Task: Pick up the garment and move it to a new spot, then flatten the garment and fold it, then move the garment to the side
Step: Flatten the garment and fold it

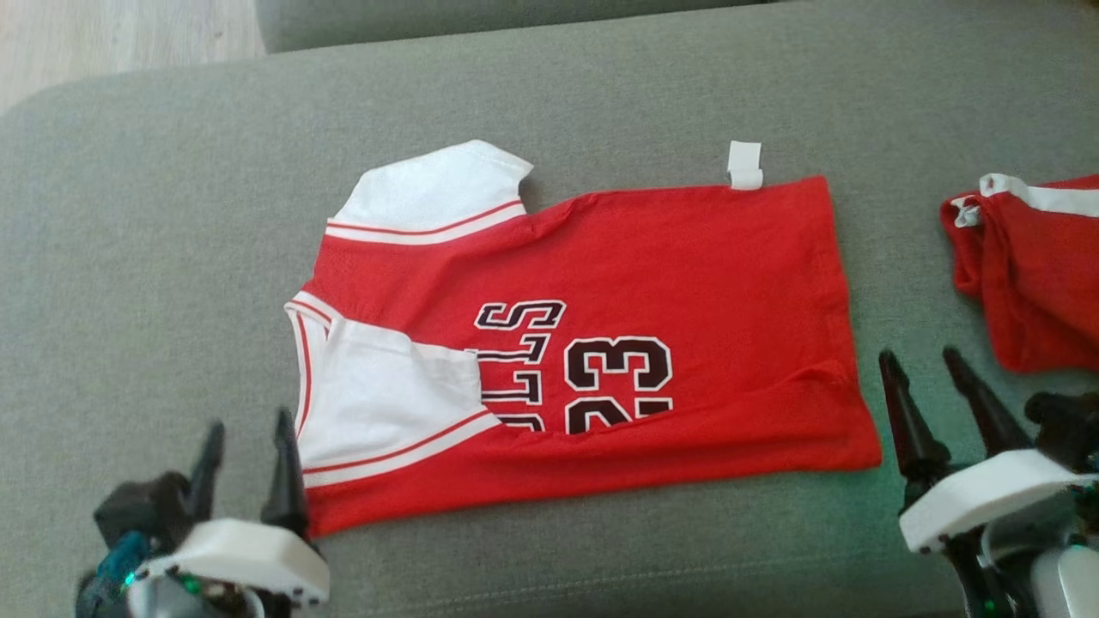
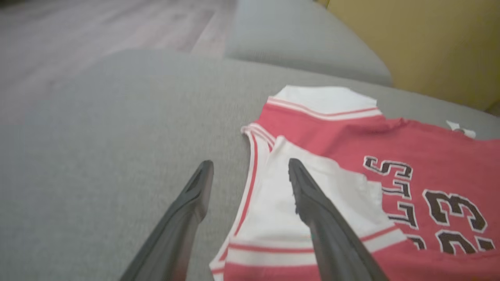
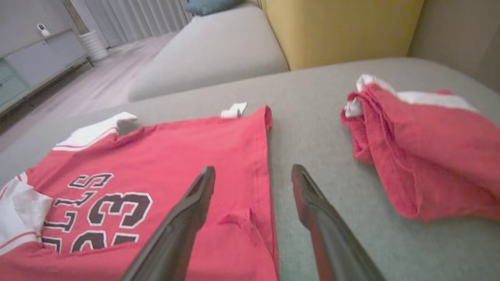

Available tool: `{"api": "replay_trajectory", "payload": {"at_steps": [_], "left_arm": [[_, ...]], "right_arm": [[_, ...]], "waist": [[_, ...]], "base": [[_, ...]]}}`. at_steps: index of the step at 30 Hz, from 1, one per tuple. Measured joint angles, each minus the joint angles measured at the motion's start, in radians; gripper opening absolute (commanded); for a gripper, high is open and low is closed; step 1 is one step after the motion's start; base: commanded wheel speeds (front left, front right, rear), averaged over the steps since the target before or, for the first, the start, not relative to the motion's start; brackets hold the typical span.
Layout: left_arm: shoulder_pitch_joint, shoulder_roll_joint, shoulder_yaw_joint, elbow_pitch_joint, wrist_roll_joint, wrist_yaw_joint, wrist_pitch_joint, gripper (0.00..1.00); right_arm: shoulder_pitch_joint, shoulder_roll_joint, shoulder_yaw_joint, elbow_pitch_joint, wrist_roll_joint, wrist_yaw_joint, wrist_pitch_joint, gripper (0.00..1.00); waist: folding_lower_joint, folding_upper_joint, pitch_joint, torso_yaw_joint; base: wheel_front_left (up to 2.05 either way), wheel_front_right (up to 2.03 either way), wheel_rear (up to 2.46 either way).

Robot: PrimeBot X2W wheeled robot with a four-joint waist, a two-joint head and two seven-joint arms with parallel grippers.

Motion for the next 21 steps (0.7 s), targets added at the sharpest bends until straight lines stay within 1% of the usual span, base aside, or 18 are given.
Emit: {"api": "replay_trajectory", "payload": {"at_steps": [1, 5, 10, 12, 21], "left_arm": [[0.0, 0.0, 0.0, 0.0, 0.0, 0.0, 0.0, 1.0], [-0.028, 0.014, -0.001, -0.051, 0.069, 0.026, -0.056, 1.0], [-0.033, 0.034, -0.006, -0.093, 0.109, 0.036, -0.06, 1.0], [-0.037, 0.034, -0.01, -0.099, 0.114, 0.044, -0.058, 1.0], [-0.048, 0.035, -0.026, -0.1, 0.114, 0.052, -0.044, 1.0]], "right_arm": [[0.0, 0.0, 0.0, 0.0, 0.0, 0.0, 0.0, 1.0], [-0.003, 0.002, 0.016, -0.081, -0.032, 0.0, -0.053, 1.0], [-0.005, 0.019, 0.052, -0.139, -0.032, 0.0, -0.06, 1.0], [-0.006, 0.022, 0.06, -0.146, -0.033, 0.0, -0.06, 1.0], [-0.012, 0.022, 0.061, -0.149, -0.033, 0.0, -0.06, 1.0]], "waist": [[0.0, 0.0, 0.0, 0.0], [0.0, 0.0, -0.016, -0.004], [0.0, 0.0, -0.022, -0.008], [0.0, 0.0, -0.019, -0.008], [0.0, 0.0, -0.002, -0.005]], "base": [[0.0, 0.0, 0.0], [0.0, 0.0, 0.0], [0.0, 0.0, 0.0], [0.0, 0.0, 0.0], [0.0, 0.0, 0.0]]}}
